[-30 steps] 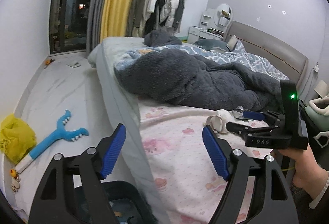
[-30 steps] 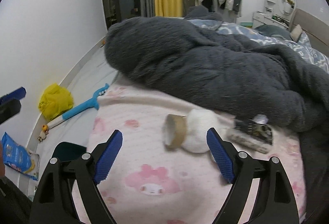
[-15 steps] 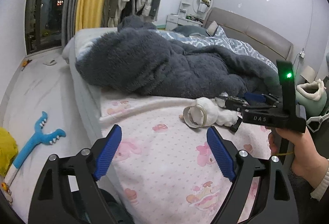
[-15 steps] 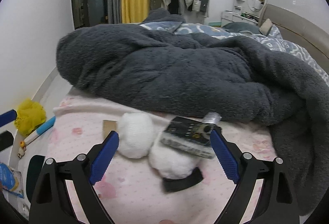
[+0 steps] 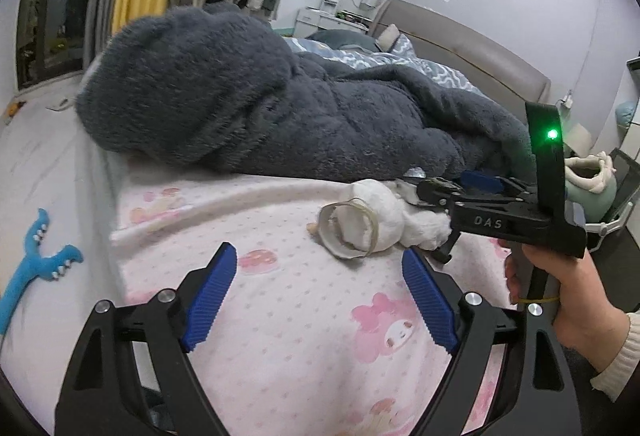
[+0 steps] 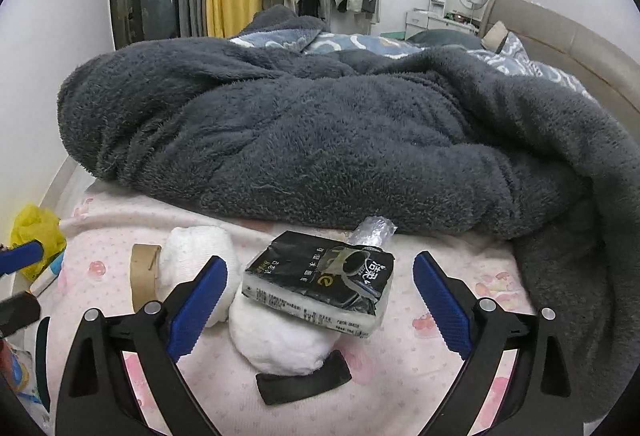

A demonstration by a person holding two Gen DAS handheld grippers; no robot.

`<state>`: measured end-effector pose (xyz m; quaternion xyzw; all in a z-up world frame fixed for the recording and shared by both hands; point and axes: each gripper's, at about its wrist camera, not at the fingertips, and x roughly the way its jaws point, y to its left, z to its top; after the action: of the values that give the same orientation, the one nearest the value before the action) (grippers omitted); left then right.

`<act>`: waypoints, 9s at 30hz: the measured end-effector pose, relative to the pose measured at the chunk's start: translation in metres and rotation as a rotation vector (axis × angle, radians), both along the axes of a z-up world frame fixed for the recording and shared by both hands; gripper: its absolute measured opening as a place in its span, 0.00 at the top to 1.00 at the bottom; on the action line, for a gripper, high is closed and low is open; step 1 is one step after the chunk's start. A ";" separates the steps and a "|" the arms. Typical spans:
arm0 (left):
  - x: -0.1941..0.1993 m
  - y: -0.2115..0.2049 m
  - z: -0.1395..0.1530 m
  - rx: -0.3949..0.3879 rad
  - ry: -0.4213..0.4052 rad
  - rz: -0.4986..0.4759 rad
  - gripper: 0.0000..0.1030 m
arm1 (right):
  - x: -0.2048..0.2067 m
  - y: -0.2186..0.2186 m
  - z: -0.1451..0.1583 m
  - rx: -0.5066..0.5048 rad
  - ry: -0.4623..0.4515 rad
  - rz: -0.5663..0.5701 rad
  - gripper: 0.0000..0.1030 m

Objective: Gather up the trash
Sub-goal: 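Grasp the black tissue packet with the right tool while the left tool grasps the cardboard tube, then carry the tissue packet and cardboard tube with both tools to the green bin, then open the left tool over the bin while the right tool releases the tissue packet, then move both tools back over the bed toward the white cotton balls, then grasp the black plastic arc with the right tool while the left tool grasps a white cotton ball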

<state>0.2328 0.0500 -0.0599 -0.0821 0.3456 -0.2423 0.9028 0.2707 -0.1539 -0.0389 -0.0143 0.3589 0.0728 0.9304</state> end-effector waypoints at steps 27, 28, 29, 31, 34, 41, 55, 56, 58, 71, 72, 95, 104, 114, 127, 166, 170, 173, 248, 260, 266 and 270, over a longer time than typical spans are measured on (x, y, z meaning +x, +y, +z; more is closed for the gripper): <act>0.053 -0.050 -0.040 -0.057 0.110 -0.084 0.21 | 0.014 -0.020 -0.007 0.107 0.022 0.100 0.21; 0.054 -0.049 -0.040 -0.059 0.113 -0.081 0.23 | 0.014 -0.022 -0.006 0.113 0.022 0.101 0.21; 0.054 -0.049 -0.041 -0.064 0.116 -0.081 0.24 | 0.014 -0.024 -0.005 0.119 0.022 0.101 0.21; 0.056 -0.050 -0.041 -0.071 0.122 -0.081 0.30 | 0.014 -0.027 -0.005 0.130 0.024 0.103 0.21; 0.055 -0.052 -0.040 -0.059 0.124 -0.089 0.43 | 0.013 -0.030 -0.004 0.136 0.024 0.103 0.21; 0.050 -0.064 -0.035 0.026 0.099 -0.088 0.48 | 0.013 -0.036 0.001 0.171 0.023 0.099 0.22; 0.024 -0.036 -0.006 0.097 0.068 0.034 0.48 | -0.006 -0.006 0.031 0.185 -0.008 0.160 0.22; 0.022 -0.034 -0.005 0.097 0.069 0.043 0.48 | -0.009 -0.003 0.032 0.197 -0.007 0.169 0.22; 0.016 -0.026 -0.001 0.096 0.069 0.069 0.48 | -0.013 0.002 0.035 0.226 -0.003 0.185 0.22; -0.024 0.035 0.000 0.108 0.117 0.246 0.48 | -0.049 0.052 0.041 0.289 0.056 0.283 0.22; -0.028 0.042 -0.001 0.110 0.123 0.261 0.48 | -0.051 0.058 0.041 0.289 0.061 0.294 0.22; -0.093 0.165 -0.086 0.140 0.408 0.501 0.48 | -0.108 0.189 0.036 0.237 0.108 0.537 0.22; -0.107 0.196 -0.125 0.144 0.556 0.512 0.48 | -0.118 0.245 0.019 0.198 0.149 0.631 0.22; -0.125 0.217 -0.153 0.121 0.668 0.500 0.40 | -0.125 0.291 -0.004 0.144 0.201 0.698 0.22; -0.157 0.262 -0.142 0.083 0.632 0.547 0.33 | -0.121 0.335 -0.053 0.055 0.313 0.730 0.22; -0.155 0.261 0.017 0.063 0.099 0.521 0.45 | -0.157 0.375 -0.123 -0.205 0.448 0.817 0.14; -0.151 0.249 0.030 0.077 0.066 0.502 0.45 | -0.159 0.366 -0.103 -0.187 0.406 0.825 0.14; -0.148 0.239 0.037 0.081 0.054 0.487 0.45 | -0.159 0.355 -0.079 -0.142 0.363 0.831 0.14; 0.031 -0.047 0.000 -0.013 0.097 0.047 0.25 | -0.038 -0.024 -0.035 0.090 0.147 0.334 0.31; 0.051 -0.065 -0.024 -0.088 0.163 0.020 0.25 | -0.033 -0.028 -0.045 0.105 0.159 0.336 0.48; 0.055 -0.074 -0.029 -0.125 0.178 0.002 0.25 | -0.035 -0.033 -0.042 0.126 0.161 0.349 0.53; 0.057 -0.079 -0.031 -0.156 0.181 -0.011 0.25 | -0.038 -0.040 -0.038 0.138 0.156 0.352 0.54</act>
<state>0.2902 -0.0287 -0.0907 -0.1718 0.4062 -0.2651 0.8574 0.2331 -0.1939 -0.0773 -0.0075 0.4160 0.2593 0.8716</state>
